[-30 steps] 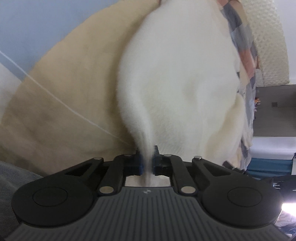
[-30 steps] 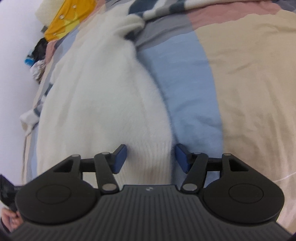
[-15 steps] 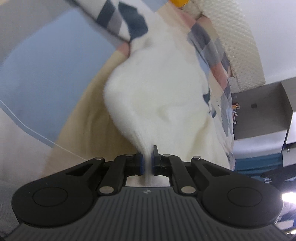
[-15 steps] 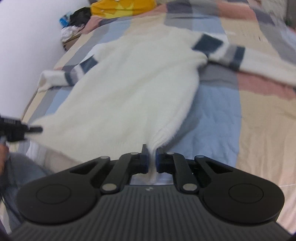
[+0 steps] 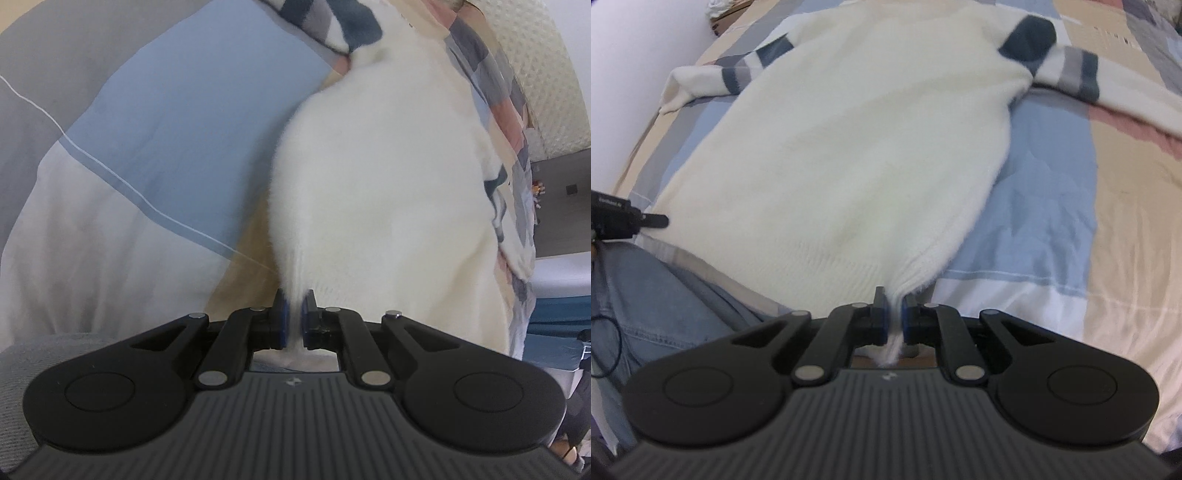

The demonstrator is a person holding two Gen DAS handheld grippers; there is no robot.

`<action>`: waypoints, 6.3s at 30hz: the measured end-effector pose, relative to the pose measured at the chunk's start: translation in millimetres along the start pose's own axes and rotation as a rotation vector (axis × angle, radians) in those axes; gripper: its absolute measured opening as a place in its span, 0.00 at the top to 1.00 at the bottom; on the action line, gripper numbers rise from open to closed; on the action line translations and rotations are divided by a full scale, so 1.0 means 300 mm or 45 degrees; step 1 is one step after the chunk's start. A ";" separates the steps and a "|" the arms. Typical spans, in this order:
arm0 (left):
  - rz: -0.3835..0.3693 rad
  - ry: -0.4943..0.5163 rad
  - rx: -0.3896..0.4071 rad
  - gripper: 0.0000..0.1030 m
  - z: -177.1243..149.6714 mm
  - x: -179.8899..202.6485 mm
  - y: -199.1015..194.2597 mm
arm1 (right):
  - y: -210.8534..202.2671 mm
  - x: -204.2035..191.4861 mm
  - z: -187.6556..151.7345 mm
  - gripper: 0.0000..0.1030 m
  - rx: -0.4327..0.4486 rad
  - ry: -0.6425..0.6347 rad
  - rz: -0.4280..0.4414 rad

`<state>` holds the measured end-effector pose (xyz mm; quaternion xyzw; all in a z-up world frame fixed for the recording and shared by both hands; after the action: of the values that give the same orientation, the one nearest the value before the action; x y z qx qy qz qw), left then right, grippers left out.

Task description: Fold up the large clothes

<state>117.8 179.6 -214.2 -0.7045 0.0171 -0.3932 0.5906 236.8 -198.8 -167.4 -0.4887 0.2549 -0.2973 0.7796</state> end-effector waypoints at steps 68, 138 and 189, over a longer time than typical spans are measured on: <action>0.024 0.517 0.433 0.25 0.199 0.849 0.681 | 0.206 1.938 0.052 0.54 1.148 1.363 -0.709; -0.391 0.109 0.747 0.25 0.606 0.415 -0.054 | 0.258 -0.386 0.969 0.86 0.971 -0.307 -0.043; 0.003 0.411 0.417 0.69 0.360 0.436 0.457 | 0.584 -0.027 0.662 0.45 0.582 0.186 -0.221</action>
<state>330.4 162.9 -259.6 -0.5270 0.0481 -0.4978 0.6872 405.4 -11.3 -248.6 -0.2969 0.1938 -0.4477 0.8209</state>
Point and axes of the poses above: each gripper's, at about its wrist camera, not at the fingertips, and y roughly the way its jaws point, x to its right, z to its top, the point moved 10 cm from there along y, roughly the way its jaws point, and after that the axes turned 15 degrees about -y, right-handed, at the moved point
